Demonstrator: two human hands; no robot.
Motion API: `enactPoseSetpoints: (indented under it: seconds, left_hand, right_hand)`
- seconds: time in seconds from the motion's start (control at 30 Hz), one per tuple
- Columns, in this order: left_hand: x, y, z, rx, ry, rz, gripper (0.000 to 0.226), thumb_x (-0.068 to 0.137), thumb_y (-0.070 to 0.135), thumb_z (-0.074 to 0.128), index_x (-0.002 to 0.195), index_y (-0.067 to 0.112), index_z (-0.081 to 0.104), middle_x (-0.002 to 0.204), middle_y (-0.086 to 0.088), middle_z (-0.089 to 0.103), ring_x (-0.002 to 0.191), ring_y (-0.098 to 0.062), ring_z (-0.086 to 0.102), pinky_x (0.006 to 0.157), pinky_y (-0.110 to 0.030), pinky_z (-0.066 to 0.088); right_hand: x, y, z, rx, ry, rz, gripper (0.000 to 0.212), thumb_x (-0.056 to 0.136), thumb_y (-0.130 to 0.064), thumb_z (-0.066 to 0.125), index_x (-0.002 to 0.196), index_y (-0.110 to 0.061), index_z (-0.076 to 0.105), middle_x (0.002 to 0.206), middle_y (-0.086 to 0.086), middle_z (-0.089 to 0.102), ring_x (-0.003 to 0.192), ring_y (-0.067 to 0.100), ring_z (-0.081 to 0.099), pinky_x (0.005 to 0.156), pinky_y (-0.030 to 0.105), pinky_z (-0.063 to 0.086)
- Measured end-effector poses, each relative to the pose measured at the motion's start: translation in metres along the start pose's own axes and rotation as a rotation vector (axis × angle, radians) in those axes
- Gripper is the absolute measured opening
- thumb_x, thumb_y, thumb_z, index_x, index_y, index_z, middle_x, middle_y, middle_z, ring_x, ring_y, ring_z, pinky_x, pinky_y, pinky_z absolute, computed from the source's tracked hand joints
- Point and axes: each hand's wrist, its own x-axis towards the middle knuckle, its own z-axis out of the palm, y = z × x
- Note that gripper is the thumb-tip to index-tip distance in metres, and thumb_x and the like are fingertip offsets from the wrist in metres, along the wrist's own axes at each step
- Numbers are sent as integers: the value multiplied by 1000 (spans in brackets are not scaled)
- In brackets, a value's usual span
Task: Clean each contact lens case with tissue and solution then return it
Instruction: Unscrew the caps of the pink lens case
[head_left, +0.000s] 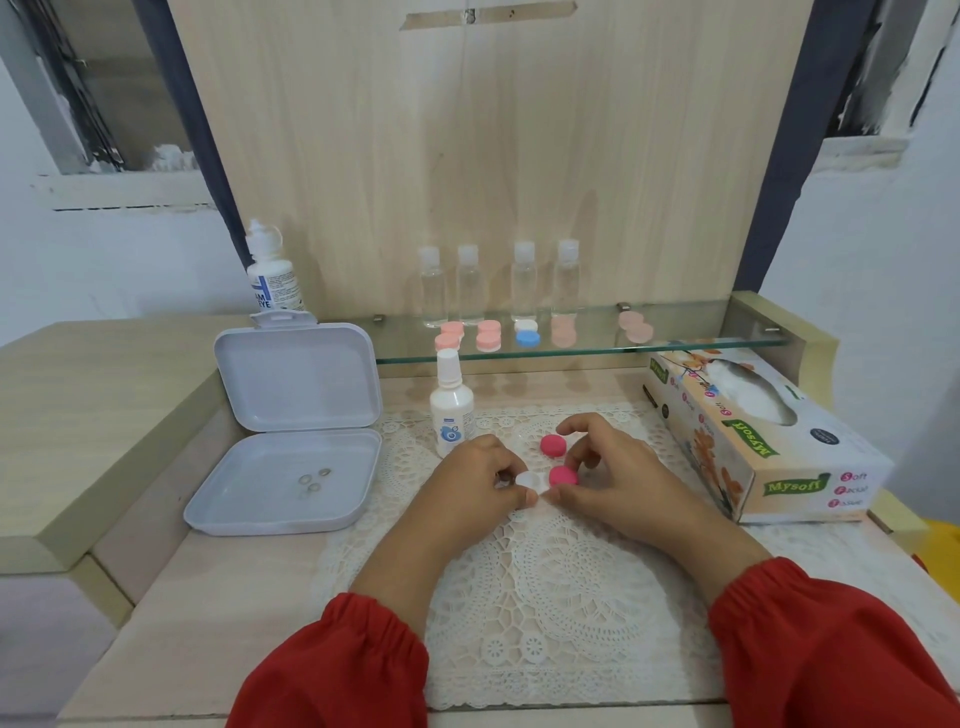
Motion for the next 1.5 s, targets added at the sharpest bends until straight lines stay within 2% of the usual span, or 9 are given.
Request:
enactPoseSetpoints:
  seconds: [0.13, 0.27, 0.43, 0.63, 0.83, 1.0, 1.17, 1.33, 1.5]
  left_hand:
    - [0, -1, 1, -9, 2, -2, 15, 80, 27, 73, 94, 22, 70, 91, 12, 52, 80, 0, 49, 72, -17, 38]
    - [-1, -1, 0, -12, 4, 1, 16, 80, 27, 73, 95, 21, 70, 91, 11, 52, 79, 0, 48, 71, -17, 37]
    - [-2, -2, 1, -15, 10, -3, 15, 81, 27, 72, 95, 23, 69, 95, 9, 53, 80, 0, 48, 69, -16, 37]
    - [-7, -1, 1, -20, 47, -11, 16, 83, 30, 70, 96, 22, 67, 94, 8, 55, 83, -3, 50, 74, -20, 42]
    - [-19, 3, -2, -115, 126, -65, 9, 85, 25, 66, 93, 20, 65, 78, 13, 54, 72, -1, 50, 66, -16, 41]
    - [-27, 4, -14, -149, 183, -150, 10, 83, 25, 68, 91, 20, 66, 78, 9, 61, 70, -4, 55, 66, -22, 47]
    - [-40, -11, -53, -175, 313, -235, 11, 77, 22, 74, 82, 19, 65, 71, 3, 59, 65, -8, 52, 58, -20, 40]
    - [-55, -42, -107, -65, 459, -257, 13, 77, 16, 74, 77, 18, 61, 71, 0, 62, 65, -10, 54, 57, -17, 39]
    - [-59, -63, -131, 183, 411, -195, 12, 79, 15, 68, 80, 16, 56, 73, 1, 61, 68, -18, 56, 58, -28, 39]
  right_hand:
    - [-2, 0, 1, 114, 16, -25, 41, 82, -24, 68, 110, -44, 46, 94, -21, 64, 103, 5, 51, 93, 32, 41]
    - [2, -2, 0, 268, 140, 25, 43, 83, -15, 68, 109, -43, 47, 96, -14, 65, 103, 3, 53, 84, 24, 37]
    - [7, 8, -3, 87, 148, 146, 48, 91, -23, 63, 132, -30, 40, 112, -10, 63, 109, 10, 51, 89, 27, 37]
    - [7, 9, -2, -20, 126, 150, 57, 92, -28, 61, 142, -29, 35, 126, -10, 59, 122, 12, 47, 101, 32, 39]
    - [2, 8, -4, 84, 259, 124, 45, 88, -26, 67, 129, -28, 50, 102, -13, 56, 104, 9, 50, 92, 30, 41]
    - [-3, 4, -4, 17, 269, 74, 38, 90, -24, 62, 127, -28, 51, 96, -16, 59, 103, 7, 49, 92, 32, 42]
    - [-5, 2, -5, 0, 263, 70, 35, 91, -24, 61, 125, -28, 52, 92, -17, 60, 102, 7, 48, 92, 34, 43]
    - [-4, -1, -4, -32, 239, 54, 33, 93, -21, 58, 125, -27, 52, 91, -18, 60, 102, 8, 48, 91, 33, 42]
    - [-5, -3, -4, -22, 247, 64, 33, 92, -18, 58, 124, -25, 54, 90, -17, 61, 102, 9, 50, 92, 35, 44]
